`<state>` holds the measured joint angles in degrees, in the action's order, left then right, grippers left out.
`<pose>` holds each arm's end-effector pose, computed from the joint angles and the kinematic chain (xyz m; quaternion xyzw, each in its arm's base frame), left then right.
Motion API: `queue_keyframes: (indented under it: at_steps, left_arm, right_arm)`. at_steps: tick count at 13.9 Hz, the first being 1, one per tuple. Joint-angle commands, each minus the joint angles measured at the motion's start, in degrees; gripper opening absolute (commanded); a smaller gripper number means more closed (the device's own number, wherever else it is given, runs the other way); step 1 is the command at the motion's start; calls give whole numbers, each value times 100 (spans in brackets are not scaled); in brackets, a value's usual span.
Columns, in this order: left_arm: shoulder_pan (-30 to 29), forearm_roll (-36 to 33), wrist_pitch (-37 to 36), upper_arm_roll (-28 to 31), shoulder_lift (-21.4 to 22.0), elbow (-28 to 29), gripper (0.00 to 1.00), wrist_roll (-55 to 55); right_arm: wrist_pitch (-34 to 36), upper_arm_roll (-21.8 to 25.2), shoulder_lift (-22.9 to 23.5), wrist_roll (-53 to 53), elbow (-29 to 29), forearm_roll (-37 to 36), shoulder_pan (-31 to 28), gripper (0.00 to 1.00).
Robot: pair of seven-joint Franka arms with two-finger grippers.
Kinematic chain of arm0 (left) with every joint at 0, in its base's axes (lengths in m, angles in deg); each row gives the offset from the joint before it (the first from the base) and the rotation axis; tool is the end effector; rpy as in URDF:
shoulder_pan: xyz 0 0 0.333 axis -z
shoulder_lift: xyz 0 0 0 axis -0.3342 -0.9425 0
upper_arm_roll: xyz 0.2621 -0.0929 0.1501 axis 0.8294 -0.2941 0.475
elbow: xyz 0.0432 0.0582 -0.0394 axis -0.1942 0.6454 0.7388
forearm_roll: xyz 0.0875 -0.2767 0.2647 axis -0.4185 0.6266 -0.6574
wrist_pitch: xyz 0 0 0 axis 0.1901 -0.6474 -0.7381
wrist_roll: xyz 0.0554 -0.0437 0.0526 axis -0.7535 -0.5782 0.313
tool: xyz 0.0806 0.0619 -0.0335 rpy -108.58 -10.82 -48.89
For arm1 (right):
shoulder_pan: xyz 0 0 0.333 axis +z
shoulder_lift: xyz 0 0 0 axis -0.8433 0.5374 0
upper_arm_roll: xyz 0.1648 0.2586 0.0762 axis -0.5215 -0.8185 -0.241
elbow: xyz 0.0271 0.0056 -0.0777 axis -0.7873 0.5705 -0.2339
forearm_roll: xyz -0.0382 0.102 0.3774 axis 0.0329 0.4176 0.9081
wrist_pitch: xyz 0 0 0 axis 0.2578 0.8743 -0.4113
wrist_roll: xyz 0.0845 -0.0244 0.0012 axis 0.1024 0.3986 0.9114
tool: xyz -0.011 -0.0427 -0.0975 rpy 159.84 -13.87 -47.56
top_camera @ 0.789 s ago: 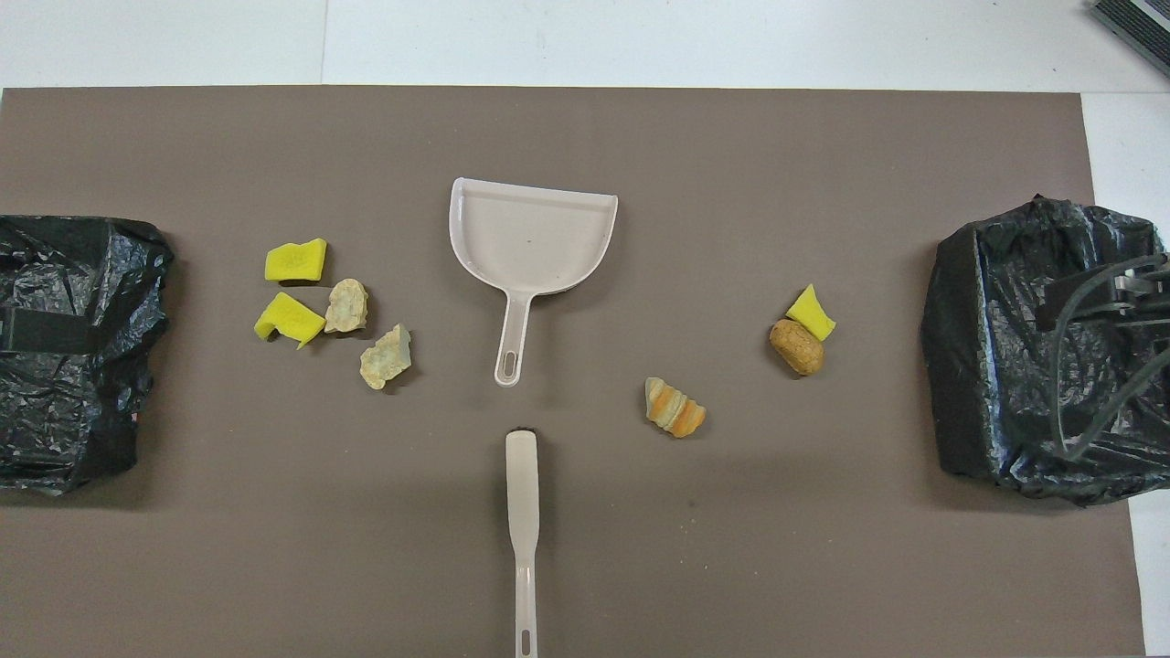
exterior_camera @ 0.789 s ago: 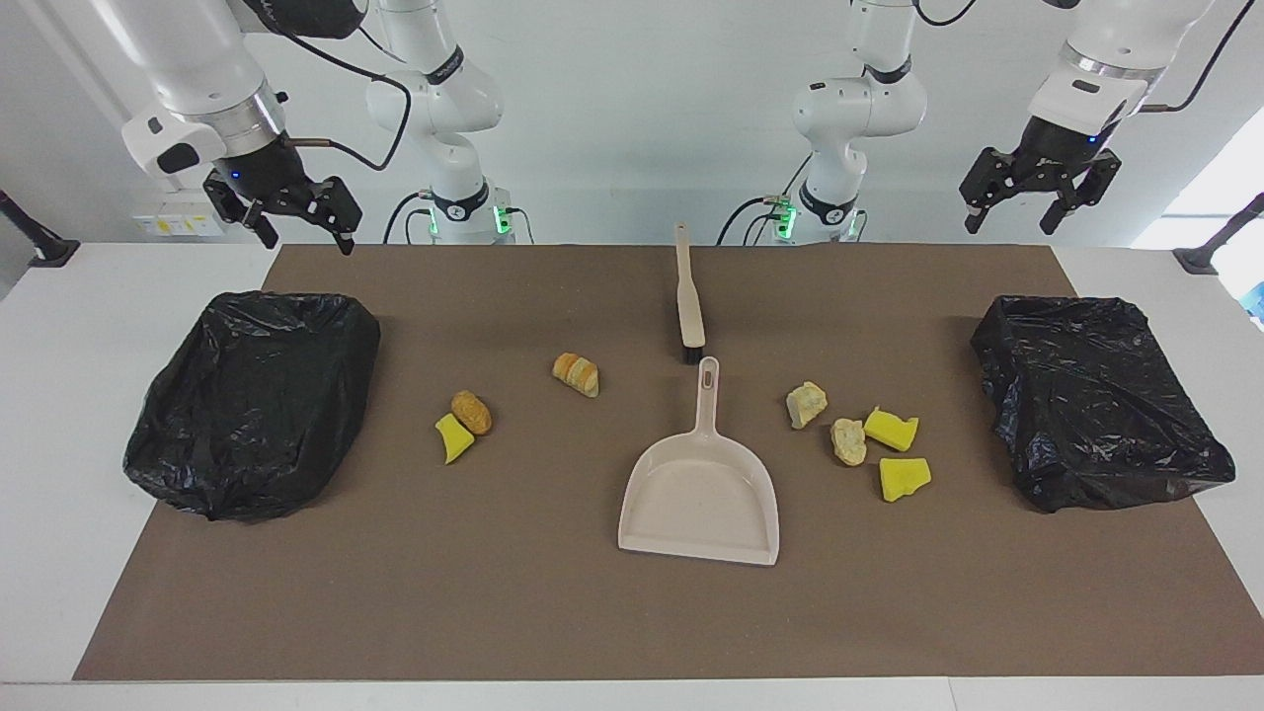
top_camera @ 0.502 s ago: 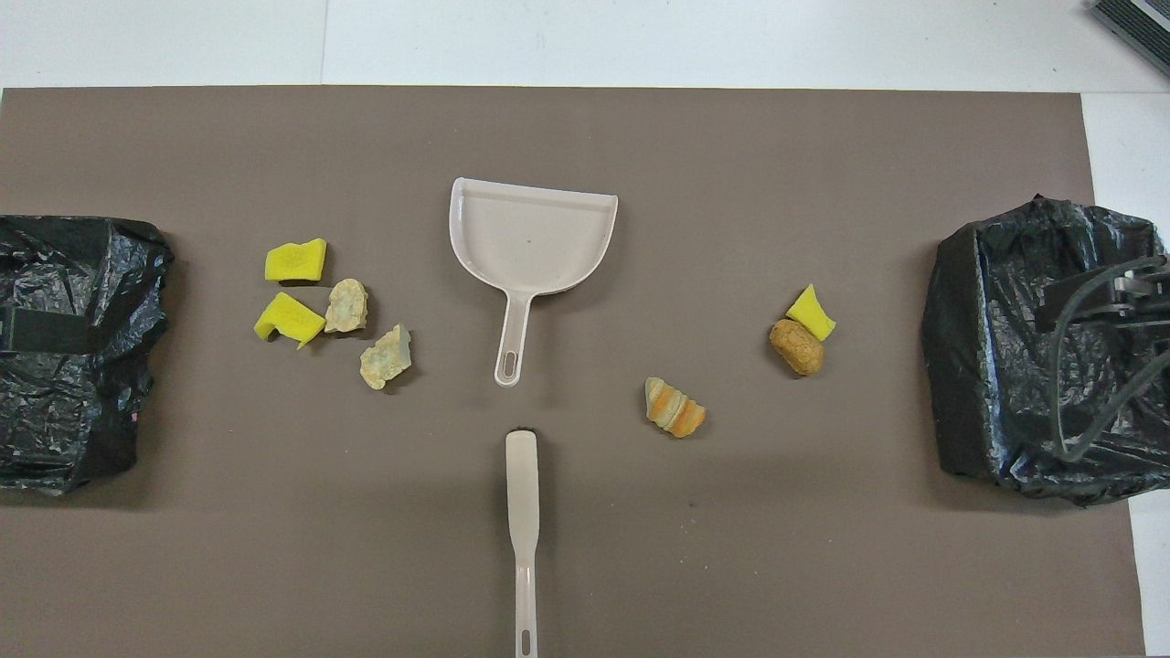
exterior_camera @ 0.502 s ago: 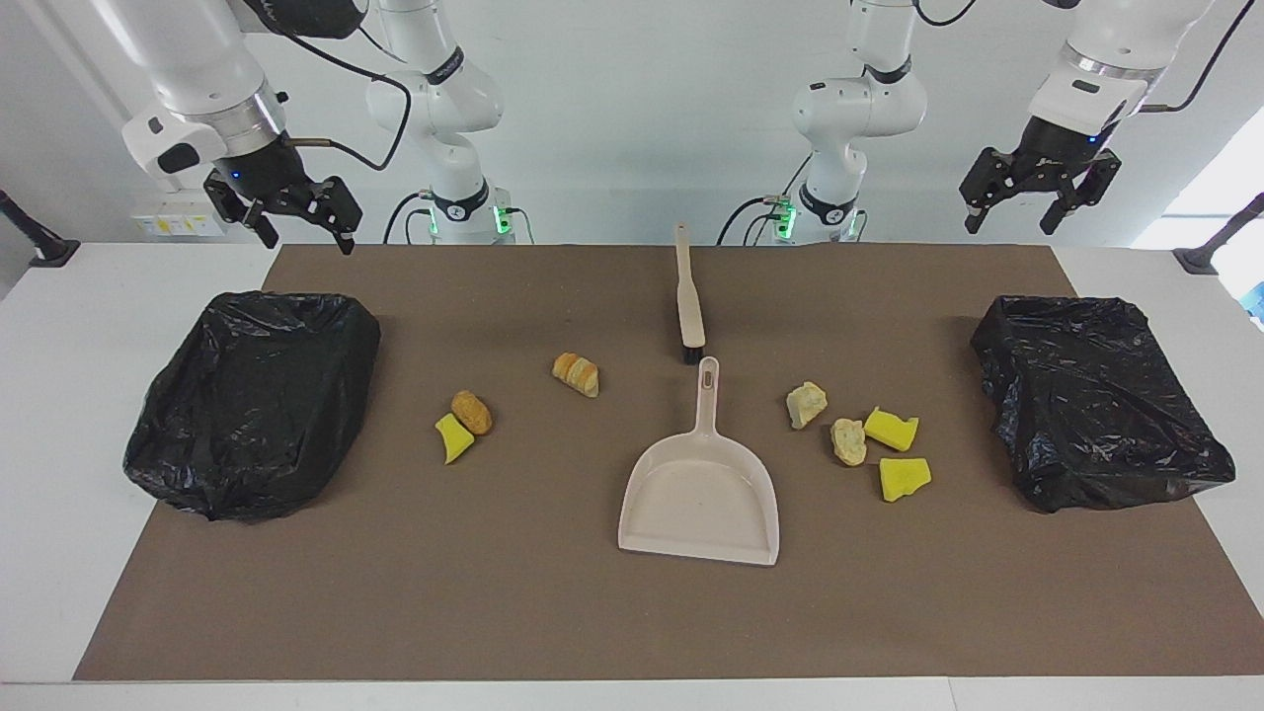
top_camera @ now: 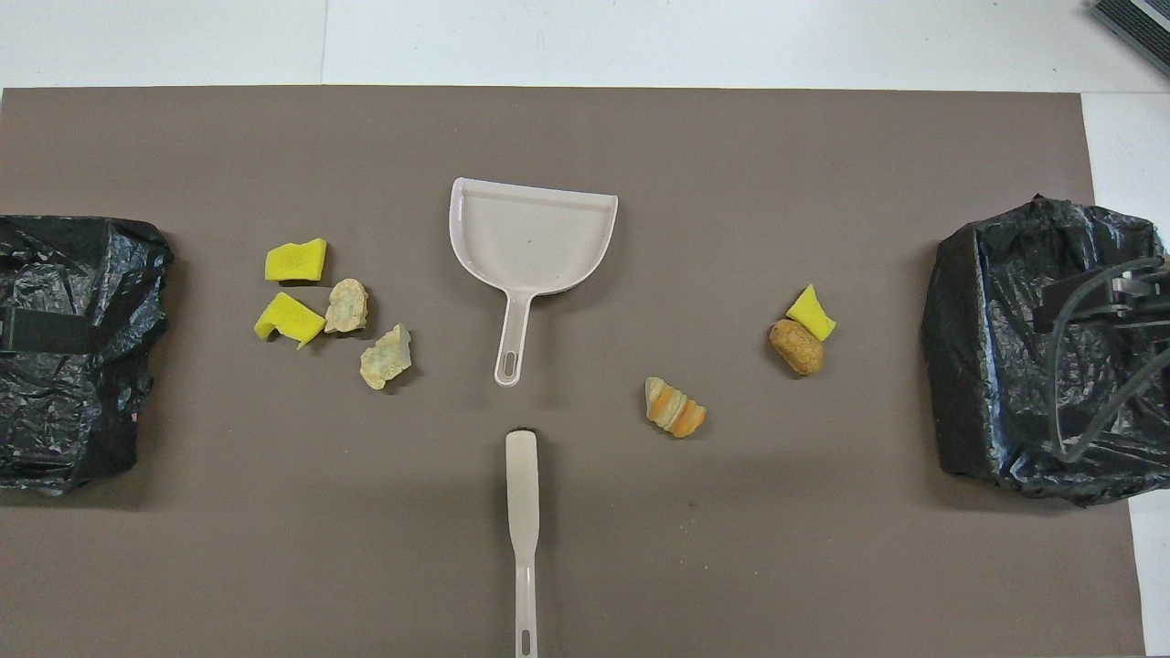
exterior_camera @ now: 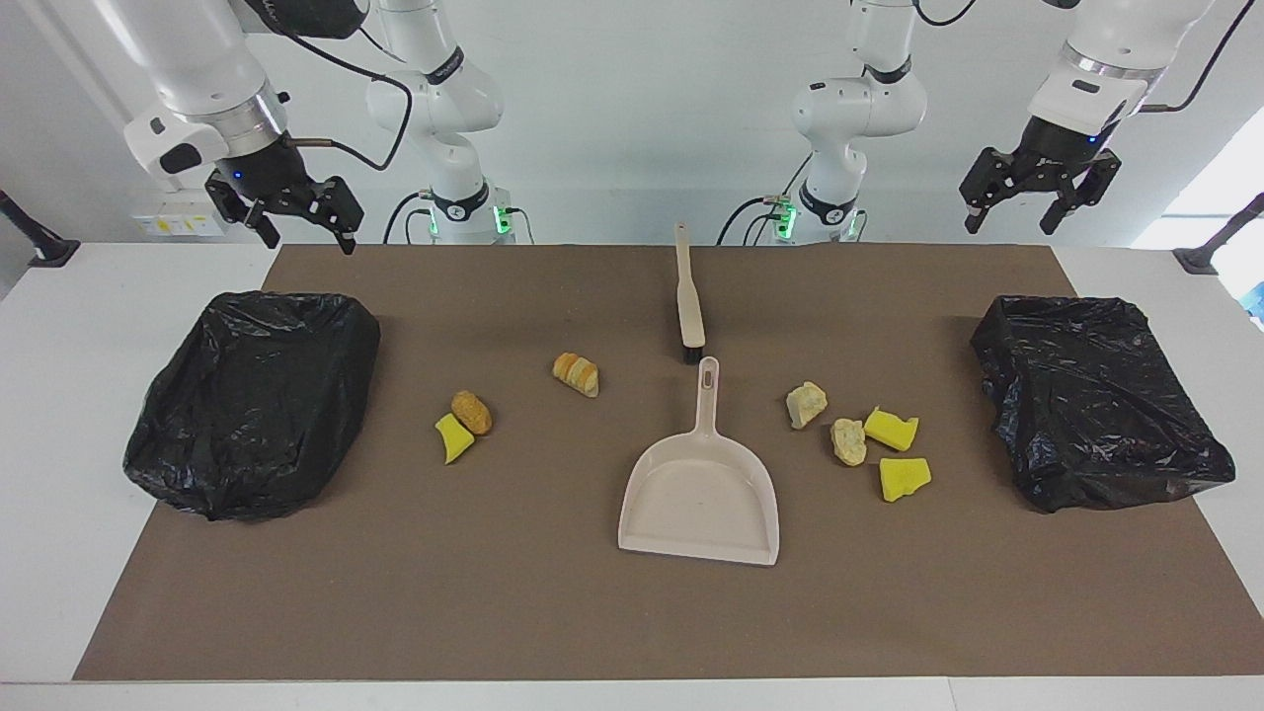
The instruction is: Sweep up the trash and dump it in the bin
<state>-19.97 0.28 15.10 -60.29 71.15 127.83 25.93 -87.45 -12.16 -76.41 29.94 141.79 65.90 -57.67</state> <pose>0.5018 -0.0278 0.6686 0.9985 -0.0386 0.0401 0.0004 0.5402 -0.0208 0.6418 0.9982 -0.0515 -0.0296 0.0094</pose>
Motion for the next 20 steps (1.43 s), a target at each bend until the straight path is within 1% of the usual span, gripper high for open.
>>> queue_keyframes:
  at_steps: [1,20]
  left_arm:
    - [-17,78,-2,13,34,9,100,36]
    - [-17,78,-2,13,34,9,100,27]
  right_arm:
    - [-1,-11,-140,103,169,67,-35,100]
    - [-27,-12,-140,244,178,84,-26,100]
